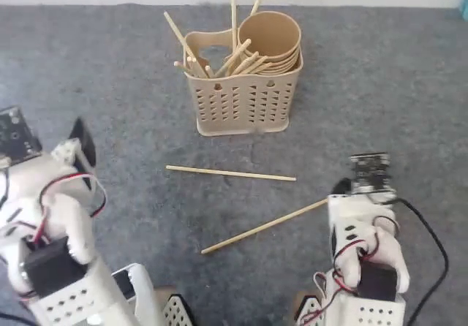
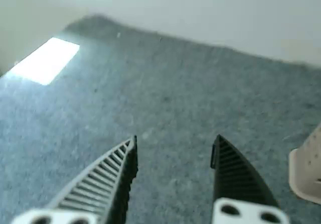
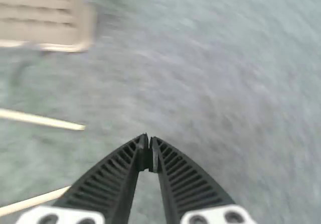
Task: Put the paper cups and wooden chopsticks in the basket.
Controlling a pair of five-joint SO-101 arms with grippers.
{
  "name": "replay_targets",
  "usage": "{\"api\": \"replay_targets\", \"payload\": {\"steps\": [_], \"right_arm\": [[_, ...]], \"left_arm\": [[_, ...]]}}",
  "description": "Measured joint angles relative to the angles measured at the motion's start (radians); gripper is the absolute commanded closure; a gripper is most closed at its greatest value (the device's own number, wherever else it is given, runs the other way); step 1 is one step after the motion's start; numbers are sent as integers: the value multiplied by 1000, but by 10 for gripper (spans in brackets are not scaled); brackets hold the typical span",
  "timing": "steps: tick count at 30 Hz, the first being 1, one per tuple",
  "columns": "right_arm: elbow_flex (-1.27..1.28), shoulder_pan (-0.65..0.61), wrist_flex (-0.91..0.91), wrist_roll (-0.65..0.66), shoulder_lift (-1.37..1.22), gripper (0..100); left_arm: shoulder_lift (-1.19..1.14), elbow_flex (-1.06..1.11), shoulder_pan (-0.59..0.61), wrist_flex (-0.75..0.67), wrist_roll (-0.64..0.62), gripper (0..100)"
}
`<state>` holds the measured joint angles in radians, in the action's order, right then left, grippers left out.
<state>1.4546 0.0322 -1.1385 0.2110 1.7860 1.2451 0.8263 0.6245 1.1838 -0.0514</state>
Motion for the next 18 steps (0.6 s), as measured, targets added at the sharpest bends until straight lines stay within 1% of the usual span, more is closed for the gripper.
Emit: {"api": "replay_targets", "payload": {"steps": [6, 8, 11, 13, 15, 18], "right_arm": [[-25, -201, -3, 21, 6, 992], [-25, -284, -3, 21, 2, 992], [-25, -404, -3, 60, 0, 992], [-28, -471, -2, 87, -64, 992], [-41, -520, 8, 115, -147, 992], [-123, -566, 25, 160, -310, 991]], "left_arm": [[158, 413, 150, -133, -5, 776], [215, 519, 198, -163, -5, 776], [299, 609, 292, -175, -3, 776], [347, 664, 356, -176, 12, 776], [387, 735, 396, -176, 64, 776], [419, 790, 413, -175, 147, 776]]}}
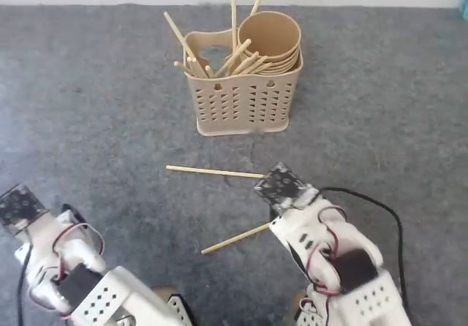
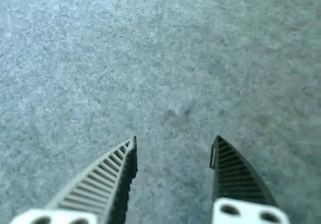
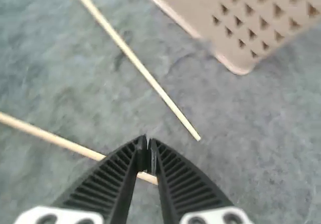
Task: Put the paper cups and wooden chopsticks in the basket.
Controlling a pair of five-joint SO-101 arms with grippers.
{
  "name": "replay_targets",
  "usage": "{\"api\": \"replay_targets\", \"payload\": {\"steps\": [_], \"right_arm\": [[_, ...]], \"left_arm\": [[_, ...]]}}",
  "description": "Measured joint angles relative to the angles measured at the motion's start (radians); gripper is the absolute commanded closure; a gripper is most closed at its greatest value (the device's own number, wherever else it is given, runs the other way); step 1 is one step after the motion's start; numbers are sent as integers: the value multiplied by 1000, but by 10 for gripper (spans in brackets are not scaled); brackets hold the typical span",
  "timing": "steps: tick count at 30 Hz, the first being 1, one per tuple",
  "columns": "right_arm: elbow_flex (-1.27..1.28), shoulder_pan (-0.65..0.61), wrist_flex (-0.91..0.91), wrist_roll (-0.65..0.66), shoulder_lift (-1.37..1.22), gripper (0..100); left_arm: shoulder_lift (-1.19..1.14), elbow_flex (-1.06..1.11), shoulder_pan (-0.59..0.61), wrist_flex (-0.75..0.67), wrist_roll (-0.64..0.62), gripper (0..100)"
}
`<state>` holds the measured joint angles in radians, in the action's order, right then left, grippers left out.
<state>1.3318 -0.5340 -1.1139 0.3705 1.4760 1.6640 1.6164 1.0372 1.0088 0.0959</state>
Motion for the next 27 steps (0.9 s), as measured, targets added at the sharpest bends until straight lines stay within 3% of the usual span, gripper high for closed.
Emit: {"api": "replay_targets", "payload": {"steps": [5, 10, 14, 27], "right_arm": [[-235, -55, 5, 15, -396, 981], [-480, -114, 25, 18, -792, 857], [-615, -141, 74, 20, -1068, 843], [-879, -187, 170, 74, -1577, 843]], "left_arm": [[35, 5, 5, 26, 31, 776], [48, 11, 5, 28, 34, 776], [48, 11, 5, 28, 34, 776], [106, 41, 5, 28, 34, 776]]}}
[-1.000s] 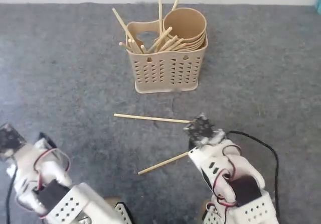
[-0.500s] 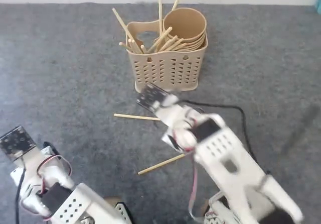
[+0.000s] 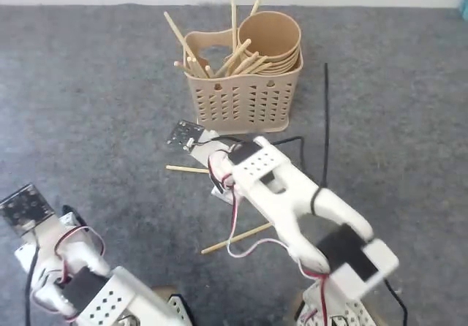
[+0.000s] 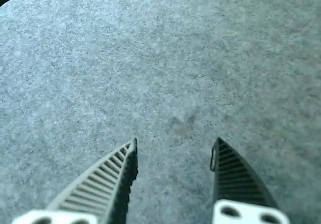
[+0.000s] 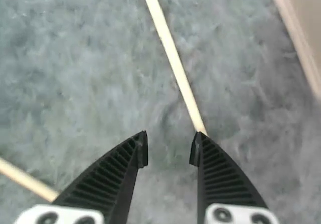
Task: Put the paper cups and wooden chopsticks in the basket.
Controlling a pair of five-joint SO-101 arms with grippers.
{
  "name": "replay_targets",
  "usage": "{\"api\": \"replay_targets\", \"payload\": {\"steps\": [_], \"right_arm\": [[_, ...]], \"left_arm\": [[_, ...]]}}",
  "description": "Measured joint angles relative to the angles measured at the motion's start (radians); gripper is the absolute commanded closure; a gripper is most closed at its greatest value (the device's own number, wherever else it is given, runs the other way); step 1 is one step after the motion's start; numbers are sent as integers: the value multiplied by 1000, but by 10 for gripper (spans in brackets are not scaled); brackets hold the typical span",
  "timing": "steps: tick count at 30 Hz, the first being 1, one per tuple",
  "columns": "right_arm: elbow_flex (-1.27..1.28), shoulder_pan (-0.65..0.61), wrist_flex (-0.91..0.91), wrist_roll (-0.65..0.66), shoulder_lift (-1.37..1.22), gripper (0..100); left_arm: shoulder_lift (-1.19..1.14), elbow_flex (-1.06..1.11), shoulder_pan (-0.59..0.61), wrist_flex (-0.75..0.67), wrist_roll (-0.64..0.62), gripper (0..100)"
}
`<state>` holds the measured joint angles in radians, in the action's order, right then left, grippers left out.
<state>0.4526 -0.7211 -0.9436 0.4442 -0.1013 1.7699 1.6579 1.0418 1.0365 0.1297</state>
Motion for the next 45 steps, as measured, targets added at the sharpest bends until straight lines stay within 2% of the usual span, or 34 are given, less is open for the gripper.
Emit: {"api": "replay_targets", "payload": {"steps": [6, 14, 20, 25, 30, 35, 40, 45], "right_arm": [[-86, 2, 0, 3, -98, 843], [-118, 2, -12, 3, -97, 844], [-121, 2, -14, 60, -89, 844], [-123, 2, 52, 71, -170, 846], [-126, 5, 72, 69, -186, 991], [-133, 6, 80, 71, -187, 992], [-132, -20, 71, 72, -133, 990], [-132, -80, 20, 72, 68, 990]], "left_arm": [[2, -2, 0, 0, 0, 776], [2, -2, 0, 0, 0, 776], [2, -2, 0, 0, 0, 776], [2, -2, 0, 0, 0, 776], [2, -2, 0, 0, 0, 776], [2, -2, 0, 0, 0, 776], [2, -2, 0, 0, 0, 776], [2, -2, 0, 0, 0, 776]]}}
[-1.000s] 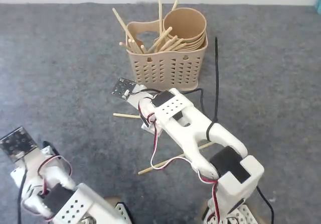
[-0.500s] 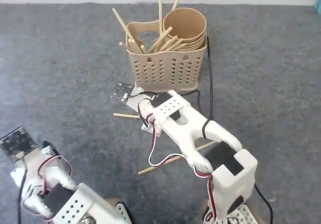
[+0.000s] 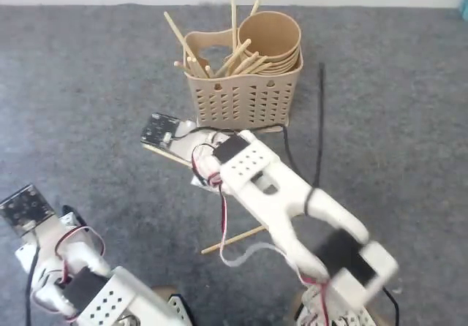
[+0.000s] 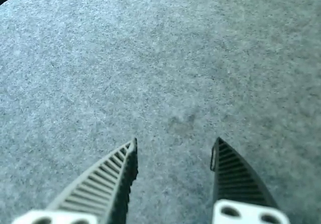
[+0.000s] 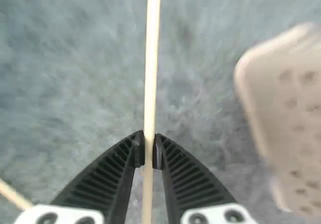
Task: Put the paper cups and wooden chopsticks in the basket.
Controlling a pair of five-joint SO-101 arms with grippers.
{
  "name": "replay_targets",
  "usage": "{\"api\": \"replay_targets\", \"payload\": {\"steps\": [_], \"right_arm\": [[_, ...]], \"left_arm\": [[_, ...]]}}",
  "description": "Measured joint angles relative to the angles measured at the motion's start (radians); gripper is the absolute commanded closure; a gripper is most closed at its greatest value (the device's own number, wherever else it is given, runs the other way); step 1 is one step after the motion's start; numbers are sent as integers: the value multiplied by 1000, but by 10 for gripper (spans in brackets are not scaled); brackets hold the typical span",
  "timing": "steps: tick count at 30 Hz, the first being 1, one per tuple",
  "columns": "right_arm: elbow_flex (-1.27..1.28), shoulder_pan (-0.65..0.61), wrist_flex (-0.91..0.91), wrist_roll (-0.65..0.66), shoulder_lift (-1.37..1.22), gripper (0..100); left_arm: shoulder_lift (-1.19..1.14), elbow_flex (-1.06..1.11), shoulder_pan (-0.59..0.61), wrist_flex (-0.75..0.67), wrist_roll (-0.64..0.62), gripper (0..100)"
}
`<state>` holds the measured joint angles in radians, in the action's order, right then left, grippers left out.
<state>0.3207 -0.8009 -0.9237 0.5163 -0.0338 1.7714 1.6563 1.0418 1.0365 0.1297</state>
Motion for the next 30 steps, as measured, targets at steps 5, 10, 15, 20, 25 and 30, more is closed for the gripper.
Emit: {"api": "replay_targets", "payload": {"steps": [5, 10, 15, 20, 25, 30], "right_arm": [[0, -49, -20, -48, 278, 990], [0, -83, 77, -176, 549, 990], [0, -72, 281, -285, 712, 990], [0, 5, 517, -381, 741, 987], [0, 121, 775, -496, 717, 988], [0, 215, 967, -572, 589, 989]], "left_arm": [[3, 0, 0, 0, 0, 776], [14, 8, 0, 0, 0, 776], [29, 18, 0, 0, 0, 776], [29, 18, 0, 0, 0, 776], [29, 18, 0, 0, 0, 776], [29, 18, 0, 0, 0, 776]]}}
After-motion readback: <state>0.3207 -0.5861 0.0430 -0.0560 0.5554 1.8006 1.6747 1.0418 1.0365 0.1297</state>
